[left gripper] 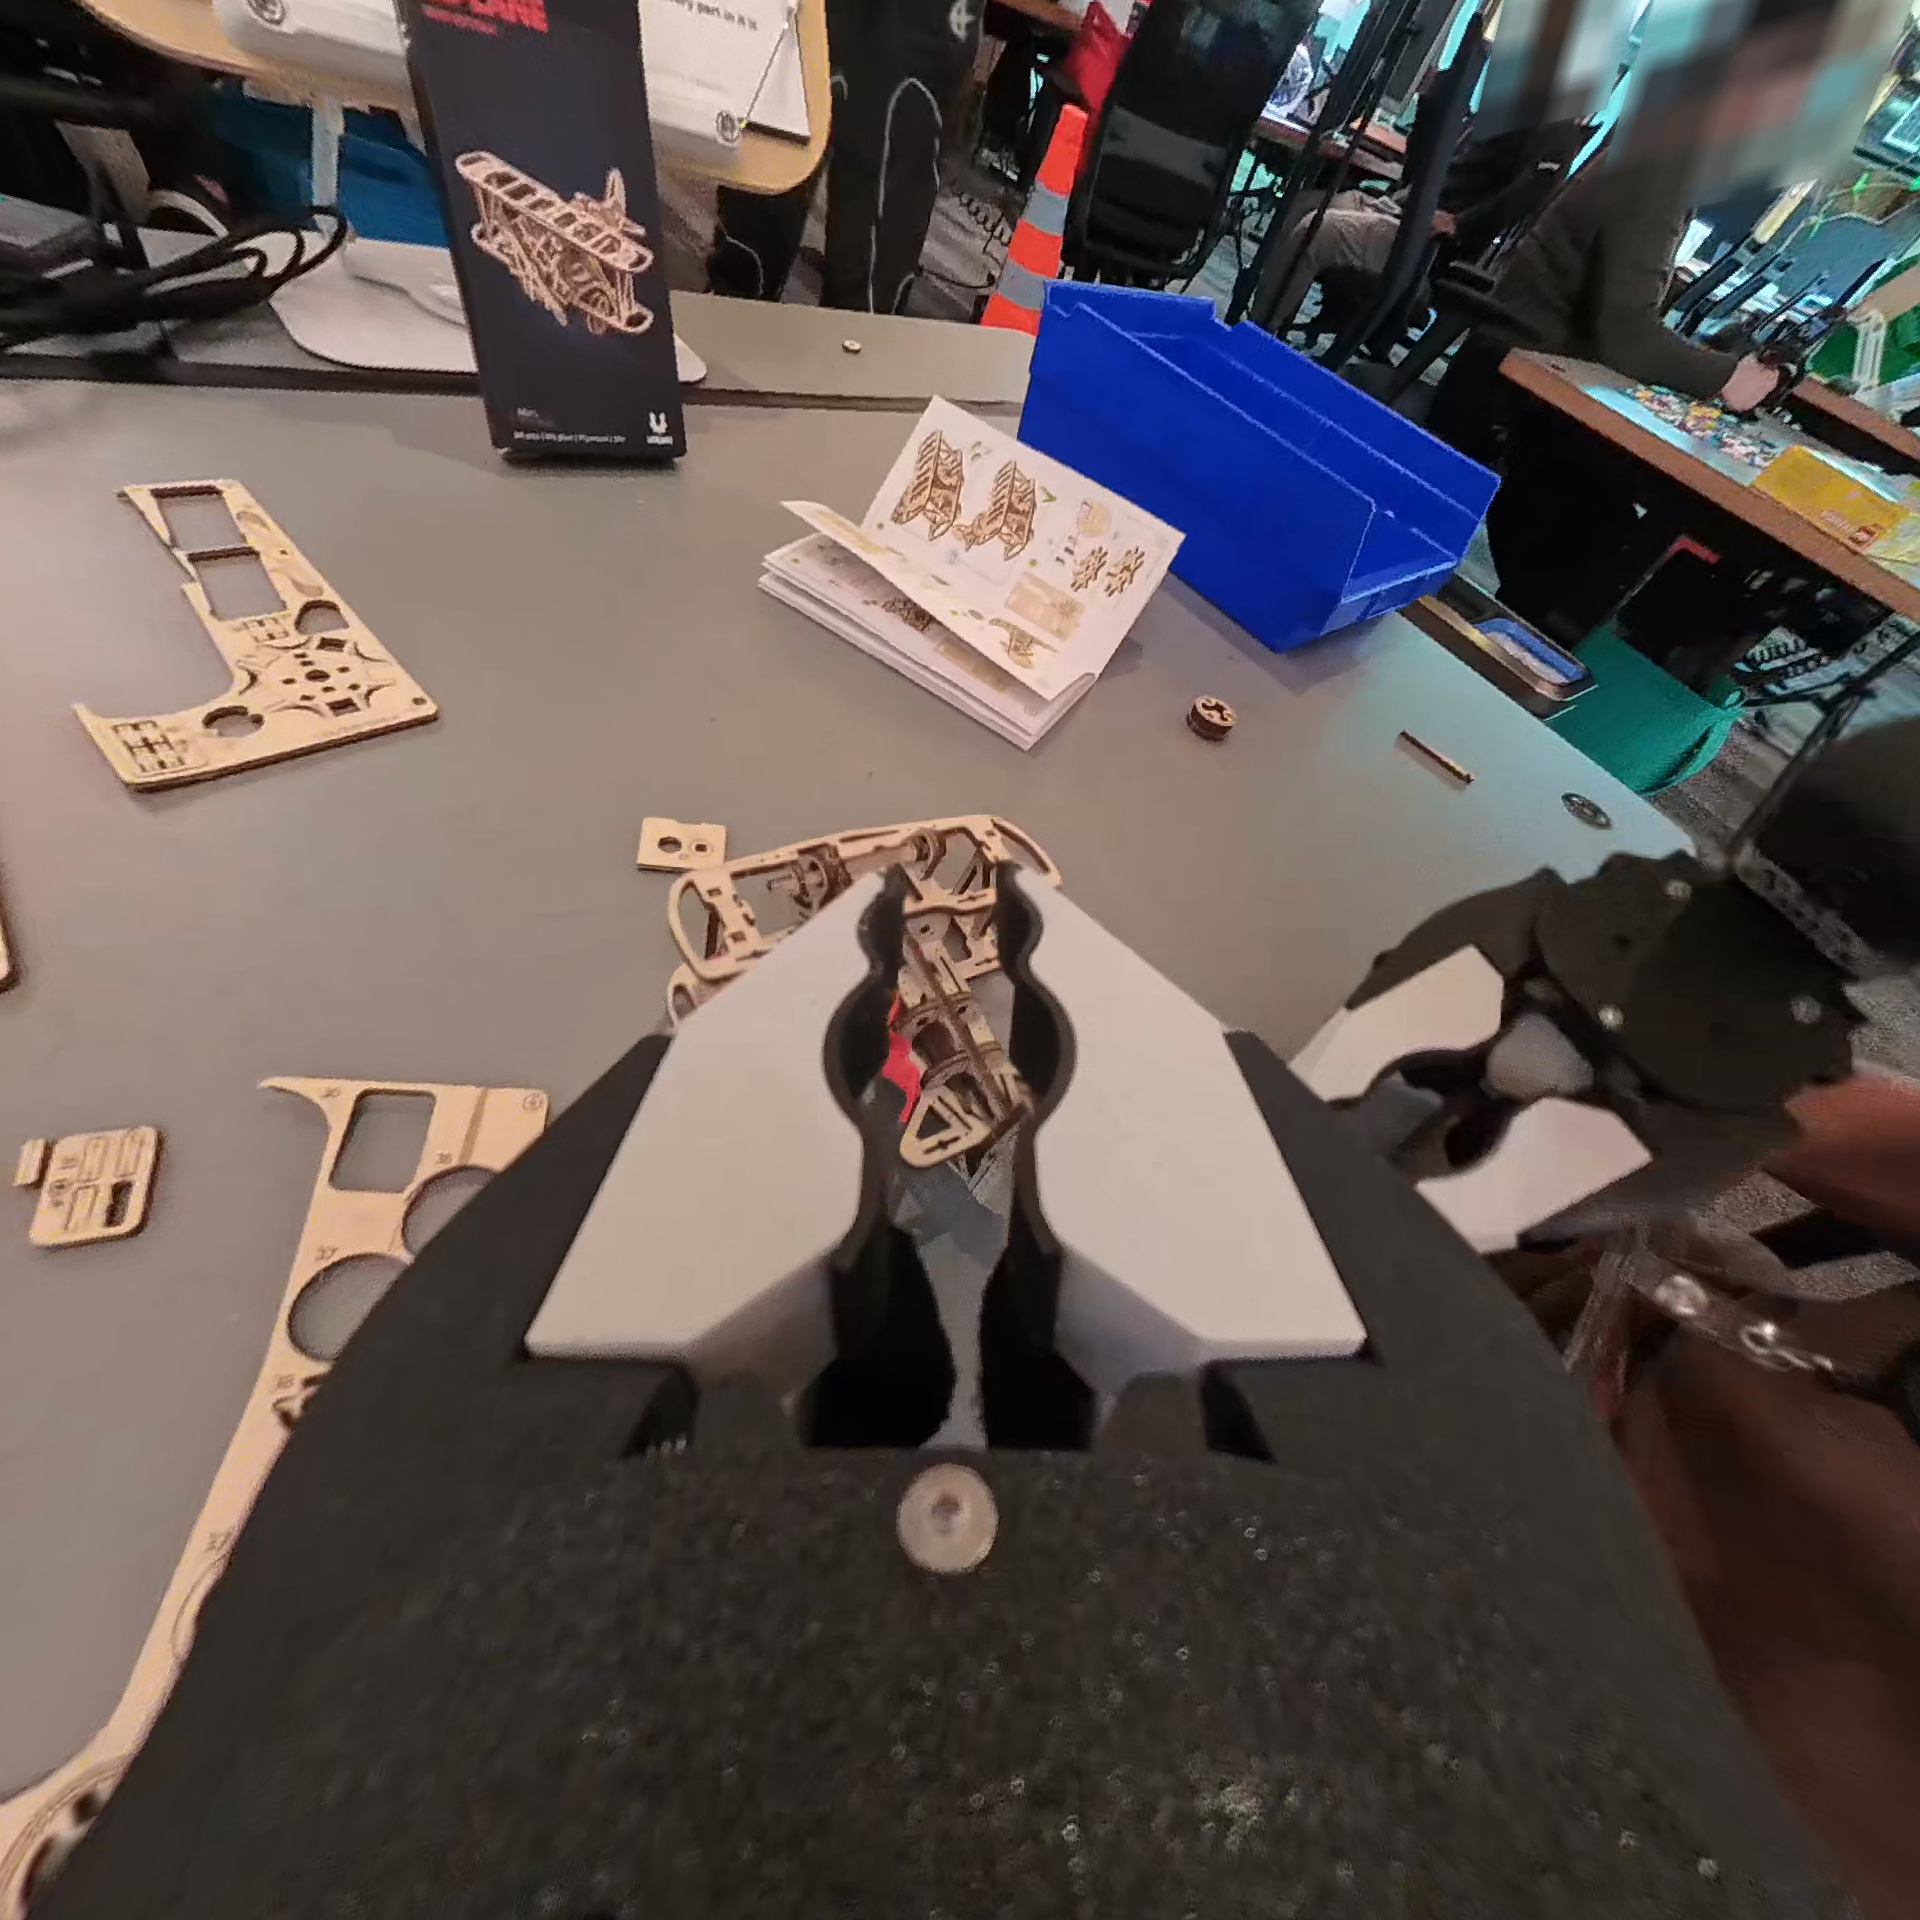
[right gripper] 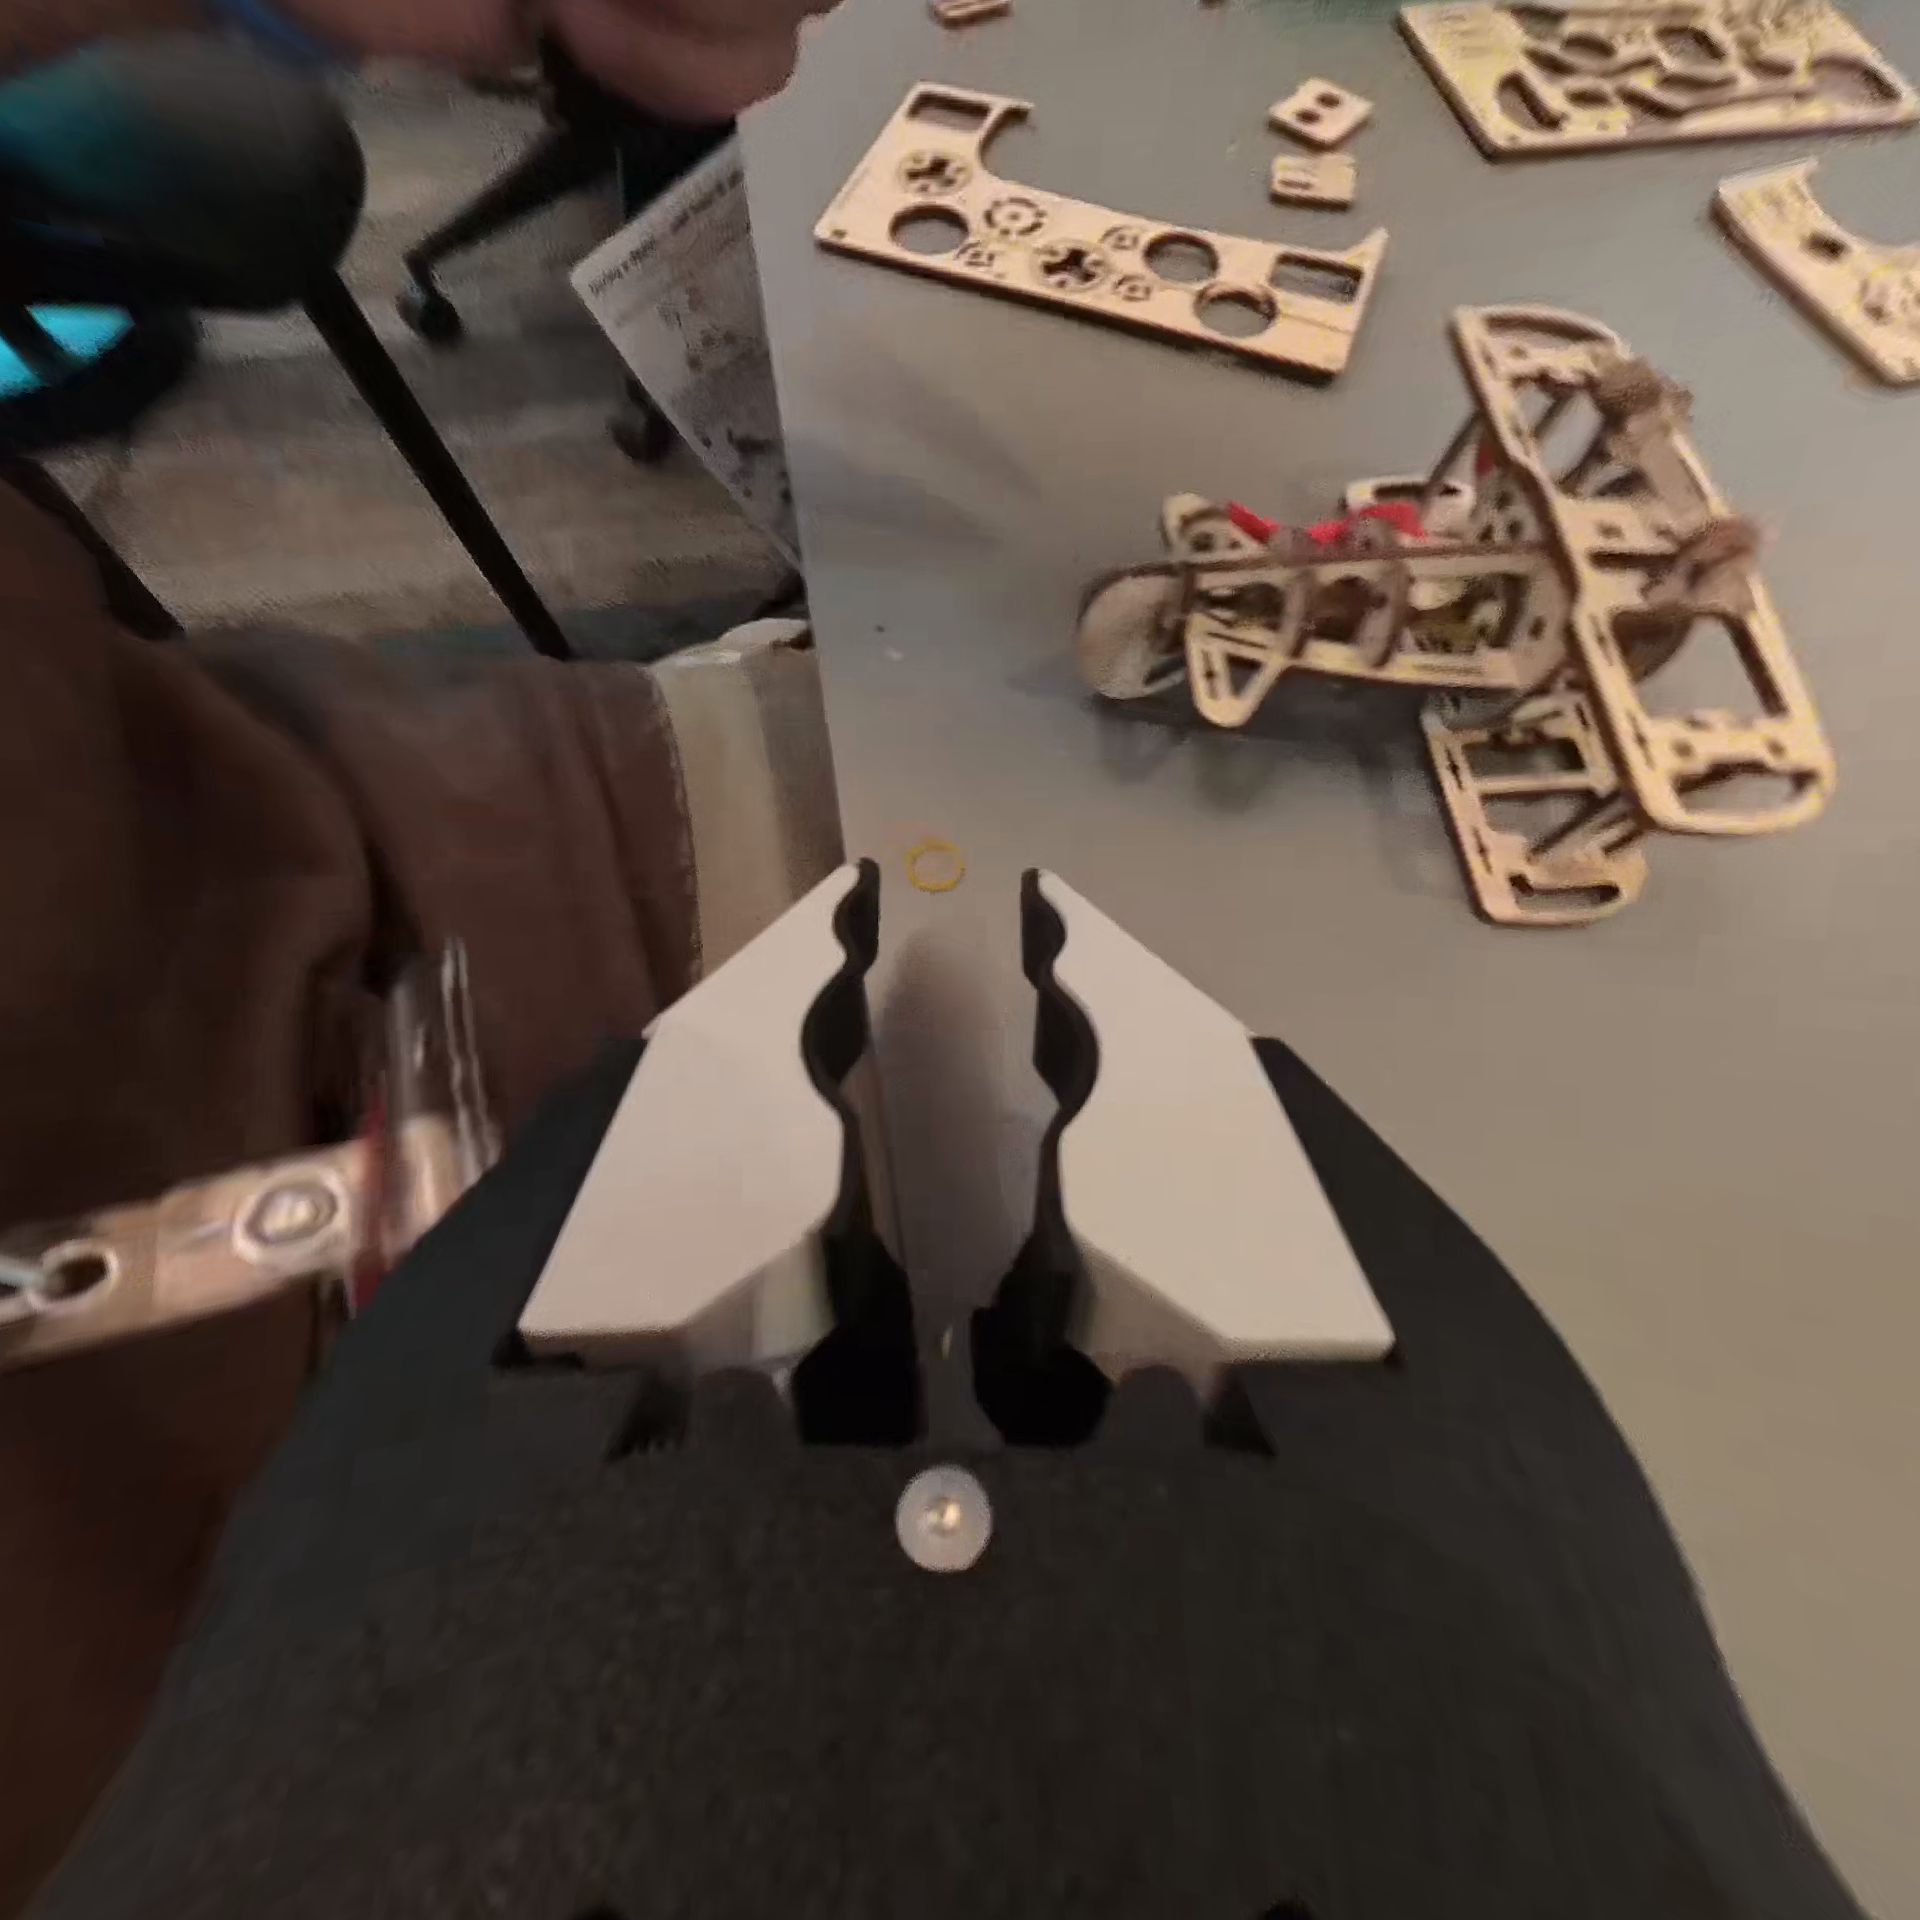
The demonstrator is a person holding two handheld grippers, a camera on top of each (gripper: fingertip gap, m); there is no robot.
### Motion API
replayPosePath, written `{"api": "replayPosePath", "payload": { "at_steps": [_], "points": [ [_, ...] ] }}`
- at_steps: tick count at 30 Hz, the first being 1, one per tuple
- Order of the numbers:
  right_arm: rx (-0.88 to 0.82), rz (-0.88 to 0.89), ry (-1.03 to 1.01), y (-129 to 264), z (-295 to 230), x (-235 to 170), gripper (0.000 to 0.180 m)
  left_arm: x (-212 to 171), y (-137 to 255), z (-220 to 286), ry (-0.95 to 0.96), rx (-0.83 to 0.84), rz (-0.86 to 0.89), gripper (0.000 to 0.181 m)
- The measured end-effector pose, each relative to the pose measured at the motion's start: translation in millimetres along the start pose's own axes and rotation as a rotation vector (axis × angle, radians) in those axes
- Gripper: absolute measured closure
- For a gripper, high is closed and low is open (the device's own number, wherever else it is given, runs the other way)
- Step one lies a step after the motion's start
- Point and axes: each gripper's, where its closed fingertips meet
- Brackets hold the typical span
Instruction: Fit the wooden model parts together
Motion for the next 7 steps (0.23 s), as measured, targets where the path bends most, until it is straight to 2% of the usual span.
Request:
{"api": "replayPosePath", "payload": {
  "at_steps": [7],
  "points": [
    [0.02, -0.046, 0.066, -18, -16, 3, 0.154, -3, 4, 4, -0.032, -0.002, -0.007, 0.165]
  ]
}}
Point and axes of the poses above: each gripper's, where its closed fingertips meet, y back along the fingers, x out of its top, z = x × y across the jaws, and after that the axes turned 6 degrees about -z, right-handed
